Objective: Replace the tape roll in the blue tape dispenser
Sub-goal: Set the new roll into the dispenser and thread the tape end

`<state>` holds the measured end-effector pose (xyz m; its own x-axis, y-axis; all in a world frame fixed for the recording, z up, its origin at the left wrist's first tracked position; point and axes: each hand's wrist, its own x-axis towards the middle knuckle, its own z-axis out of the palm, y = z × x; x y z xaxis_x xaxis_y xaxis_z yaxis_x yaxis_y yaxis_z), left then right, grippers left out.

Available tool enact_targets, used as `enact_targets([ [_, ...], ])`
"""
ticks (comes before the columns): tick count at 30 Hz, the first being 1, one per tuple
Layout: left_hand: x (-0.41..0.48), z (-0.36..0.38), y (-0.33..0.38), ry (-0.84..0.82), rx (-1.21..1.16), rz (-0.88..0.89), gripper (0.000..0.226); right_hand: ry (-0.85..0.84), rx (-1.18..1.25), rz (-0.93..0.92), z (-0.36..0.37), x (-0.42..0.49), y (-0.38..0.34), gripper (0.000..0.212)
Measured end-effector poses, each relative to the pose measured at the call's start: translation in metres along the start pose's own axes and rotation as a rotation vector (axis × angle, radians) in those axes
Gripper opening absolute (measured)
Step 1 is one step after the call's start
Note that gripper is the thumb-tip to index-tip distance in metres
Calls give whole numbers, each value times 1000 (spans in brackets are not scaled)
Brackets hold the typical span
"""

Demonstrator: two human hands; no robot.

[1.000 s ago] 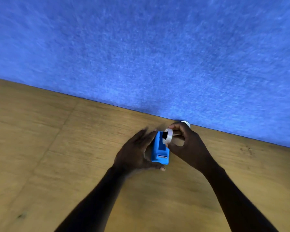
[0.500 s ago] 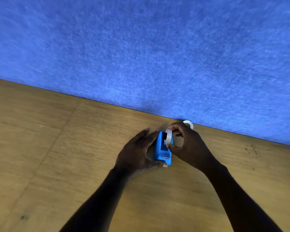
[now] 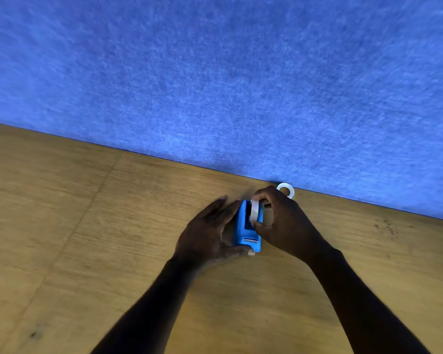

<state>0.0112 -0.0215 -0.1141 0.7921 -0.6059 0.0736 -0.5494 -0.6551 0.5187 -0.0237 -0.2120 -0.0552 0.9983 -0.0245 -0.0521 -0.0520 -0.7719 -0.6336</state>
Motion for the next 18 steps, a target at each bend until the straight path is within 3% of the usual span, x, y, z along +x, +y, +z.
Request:
enact_targets([
  [18,0,2,-2,12,-6,3,109,-16,-39,28,2,2,2,44],
])
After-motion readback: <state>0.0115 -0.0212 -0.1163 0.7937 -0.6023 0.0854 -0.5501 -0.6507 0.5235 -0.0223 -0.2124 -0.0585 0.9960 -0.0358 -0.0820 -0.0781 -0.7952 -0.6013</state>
